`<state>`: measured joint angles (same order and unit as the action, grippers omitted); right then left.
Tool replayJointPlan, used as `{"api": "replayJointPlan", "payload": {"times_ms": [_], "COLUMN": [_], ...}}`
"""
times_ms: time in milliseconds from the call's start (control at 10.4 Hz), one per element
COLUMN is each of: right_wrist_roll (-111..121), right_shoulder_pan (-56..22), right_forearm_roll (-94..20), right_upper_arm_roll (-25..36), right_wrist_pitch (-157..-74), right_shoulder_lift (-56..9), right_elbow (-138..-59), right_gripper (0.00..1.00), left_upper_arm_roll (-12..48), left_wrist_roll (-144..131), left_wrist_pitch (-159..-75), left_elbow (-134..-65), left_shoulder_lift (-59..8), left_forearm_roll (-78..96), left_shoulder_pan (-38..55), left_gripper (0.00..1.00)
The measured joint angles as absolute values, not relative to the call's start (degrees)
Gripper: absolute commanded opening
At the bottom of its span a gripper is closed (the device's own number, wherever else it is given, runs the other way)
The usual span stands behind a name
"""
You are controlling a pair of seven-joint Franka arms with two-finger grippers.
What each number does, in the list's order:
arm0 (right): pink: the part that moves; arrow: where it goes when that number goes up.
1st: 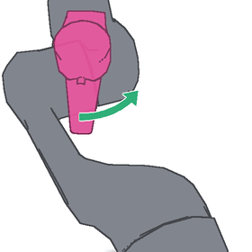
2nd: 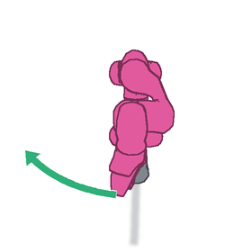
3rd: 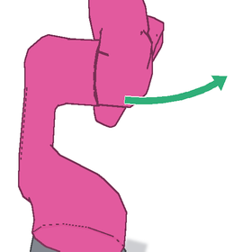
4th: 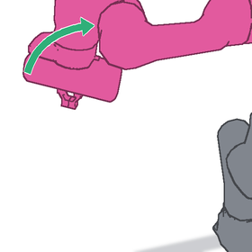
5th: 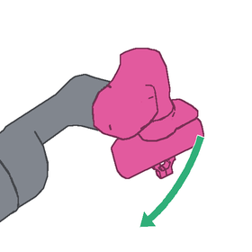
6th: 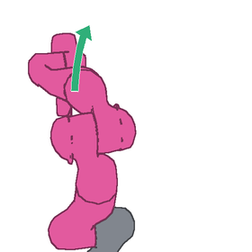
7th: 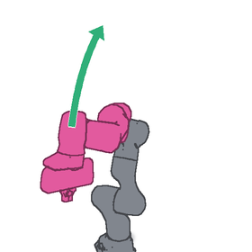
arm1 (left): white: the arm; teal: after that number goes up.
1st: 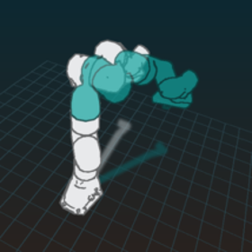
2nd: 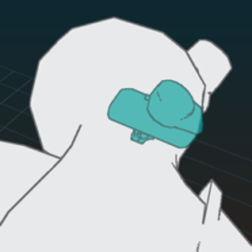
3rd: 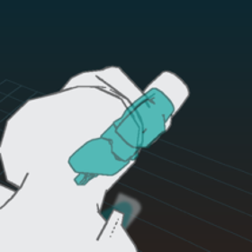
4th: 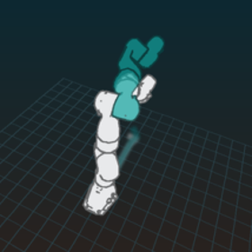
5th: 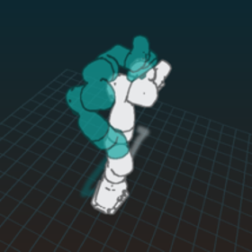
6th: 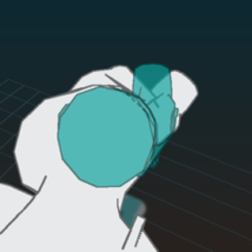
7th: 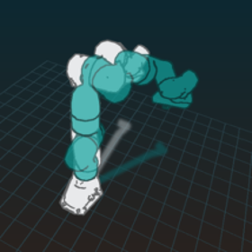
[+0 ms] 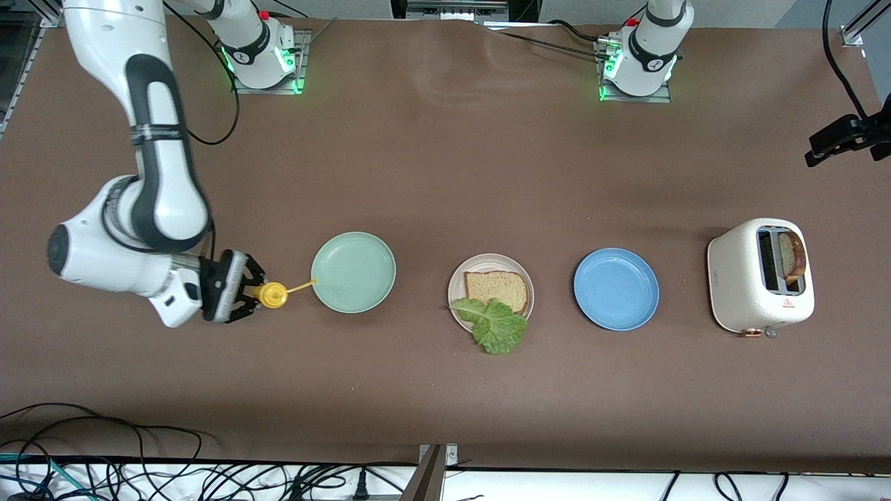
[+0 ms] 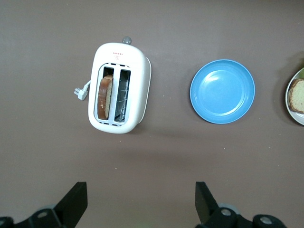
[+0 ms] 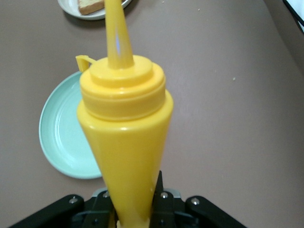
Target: Make sandwich on beige plate with both arms
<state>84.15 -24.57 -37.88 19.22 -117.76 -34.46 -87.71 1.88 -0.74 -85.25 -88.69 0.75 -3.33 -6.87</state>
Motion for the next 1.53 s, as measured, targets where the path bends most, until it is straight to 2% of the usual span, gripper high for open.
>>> {"api": "replayJointPlan", "payload": {"times_ms": [287,767,1054,1533], "right_wrist_roll": [59.9,33.5,29.4,26.7], "right_shoulder_pan": [-27.2,-36.6,-40.2,-44.1], "right_forearm_roll": [-18.0,13.0,19.9,28.9], "right_upper_arm_roll": [12.1,6.9,4.9,4.7], "right_wrist_pitch": [-120.4,-120.6,-120.8,-117.1], "right_shoulder_lift": [-34.6,-36.2,-40.1,-50.0], "right_elbow": [-84.5,-83.5,-81.5,-71.8], "right_gripper": [0.0,0.0,0.0,0.0], "left_upper_arm_roll": [1.8,1.7,1.7,1.7], "left_wrist_roll": [-0.7,-0.7,-0.7,-0.7], "left_wrist_pitch": [-85.3,-85.3,-85.2,-85.3], "left_elbow": [-88.4,-88.2,-88.2,-88.1], "left_shoulder_lift": [0.6,0.3,0.3,0.3], "left_forearm_roll": [-3.3,-3.3,-3.3,-3.3], "left_shoulder_pan": [-6.9,-6.9,-7.0,-7.1], "left_gripper": [1.0,1.0,1.0,1.0]}}
